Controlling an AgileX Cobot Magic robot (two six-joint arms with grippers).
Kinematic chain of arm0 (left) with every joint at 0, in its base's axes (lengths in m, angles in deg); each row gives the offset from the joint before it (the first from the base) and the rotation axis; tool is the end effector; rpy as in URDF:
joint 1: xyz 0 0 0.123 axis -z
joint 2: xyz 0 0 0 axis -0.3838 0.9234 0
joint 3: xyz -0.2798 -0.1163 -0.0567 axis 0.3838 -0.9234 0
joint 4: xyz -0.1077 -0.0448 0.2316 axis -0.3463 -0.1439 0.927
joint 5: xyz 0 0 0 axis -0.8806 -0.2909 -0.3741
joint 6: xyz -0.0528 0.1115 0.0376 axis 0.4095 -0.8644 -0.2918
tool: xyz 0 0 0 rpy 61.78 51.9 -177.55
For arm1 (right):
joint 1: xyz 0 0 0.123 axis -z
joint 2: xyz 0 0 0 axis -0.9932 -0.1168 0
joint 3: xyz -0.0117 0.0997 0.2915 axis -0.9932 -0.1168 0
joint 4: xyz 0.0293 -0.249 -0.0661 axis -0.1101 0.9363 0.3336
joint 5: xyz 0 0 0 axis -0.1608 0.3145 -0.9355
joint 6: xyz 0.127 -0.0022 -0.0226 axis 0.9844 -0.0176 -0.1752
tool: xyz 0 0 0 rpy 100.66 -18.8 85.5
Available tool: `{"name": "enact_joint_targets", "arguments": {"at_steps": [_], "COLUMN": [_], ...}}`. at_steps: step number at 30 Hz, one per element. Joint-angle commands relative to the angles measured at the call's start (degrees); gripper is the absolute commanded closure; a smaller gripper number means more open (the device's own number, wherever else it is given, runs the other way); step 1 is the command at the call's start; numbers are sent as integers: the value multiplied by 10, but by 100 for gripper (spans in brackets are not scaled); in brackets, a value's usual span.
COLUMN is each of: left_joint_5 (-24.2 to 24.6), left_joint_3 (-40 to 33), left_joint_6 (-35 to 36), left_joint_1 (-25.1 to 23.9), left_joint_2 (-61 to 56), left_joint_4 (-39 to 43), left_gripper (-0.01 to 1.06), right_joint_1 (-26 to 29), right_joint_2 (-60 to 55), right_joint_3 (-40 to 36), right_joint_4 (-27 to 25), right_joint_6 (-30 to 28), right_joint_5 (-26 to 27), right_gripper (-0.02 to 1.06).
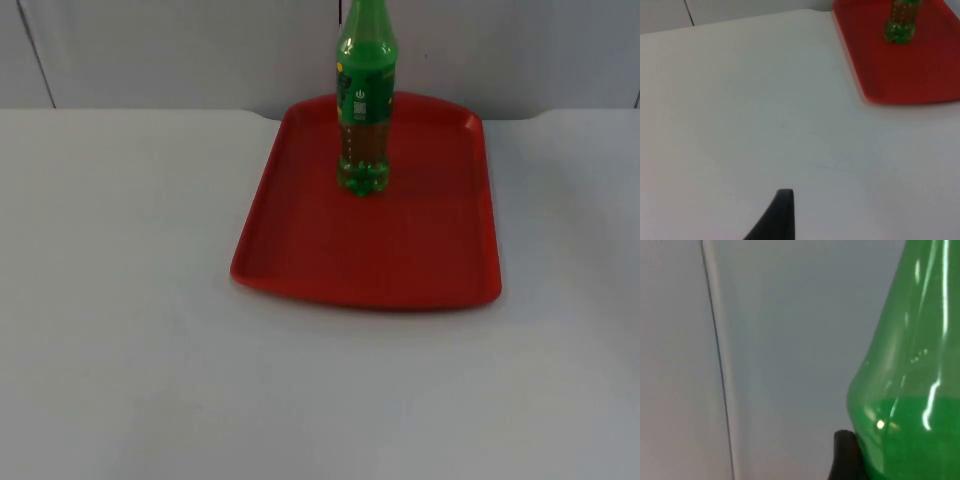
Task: Place the bottle upright on the tray.
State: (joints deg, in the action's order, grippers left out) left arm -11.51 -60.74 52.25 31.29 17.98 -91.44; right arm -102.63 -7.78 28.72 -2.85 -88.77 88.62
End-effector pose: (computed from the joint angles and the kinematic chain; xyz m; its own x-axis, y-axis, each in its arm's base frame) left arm 0.0099 -0.0124 0.2612 -0.4576 0.1202 -0.8810 0.2465 0.9691 0.0042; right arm 0.3135 0.0884 0.4580 0.0414 -0.0235 -0.9989 -0.1755 0.9840 -0.0305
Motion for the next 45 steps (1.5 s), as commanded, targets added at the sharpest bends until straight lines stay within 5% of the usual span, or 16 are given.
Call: {"name": "enact_joint_targets", "arguments": {"at_steps": [1,3,6,9,11,13,17,18,20,22,23,24,26,33,41,45], "left_joint_5": [-1,-1,-1,-1,-1,-1,-1,-1,-1,-1,-1,-1,-1,-1,-1,-1], "left_joint_3": [-2,-2,-2,-2,-2,-2,-2,-2,-2,-2,-2,-2,-2,-2,-2,-2], "left_joint_6": [4,4,4,4,4,4,4,4,4,4,4,4,4,4,4,4], "left_joint_1": [-2,-2,-2,-2,-2,-2,-2,-2,-2,-2,-2,-2,-2,-2,-2,-2], "left_joint_2": [-2,-2,-2,-2,-2,-2,-2,-2,-2,-2,-2,-2,-2,-2,-2,-2], "left_joint_4": [-1,-1,-1,0,0,0,0,0,0,0,0,0,0,0,0,0], "left_gripper": [0,0,0,0,0,0,0,0,0,0,0,0,0,0,0,0], "right_joint_1": [-36,-62,-77,-79,-77,-77,-80,-80,-80,-80,-80,-80,-79,-79,-79,-79], "right_joint_2": [5,5,2,-6,-9,-19,-64,-64,-85,-105,-105,-120,-145,-218,-356,-418], "right_joint_3": [22,47,74,81,72,45,-11,-11,-37,-61,-61,-79,-88,-88,-86,-78], "right_joint_4": [56,120,115,83,76,129,431,431,631,814,814,943,1048,1137,1191,1191], "right_joint_6": [4,4,18,114,153,212,483,483,649,822,822,947,1035,1099,1038,1038], "right_joint_5": [62,114,173,266,261,203,112,112,113,156,156,215,290,325,529,559], "right_gripper": [105,105,105,105,105,105,105,105,105,105,105,105,105,105,105,105]}}
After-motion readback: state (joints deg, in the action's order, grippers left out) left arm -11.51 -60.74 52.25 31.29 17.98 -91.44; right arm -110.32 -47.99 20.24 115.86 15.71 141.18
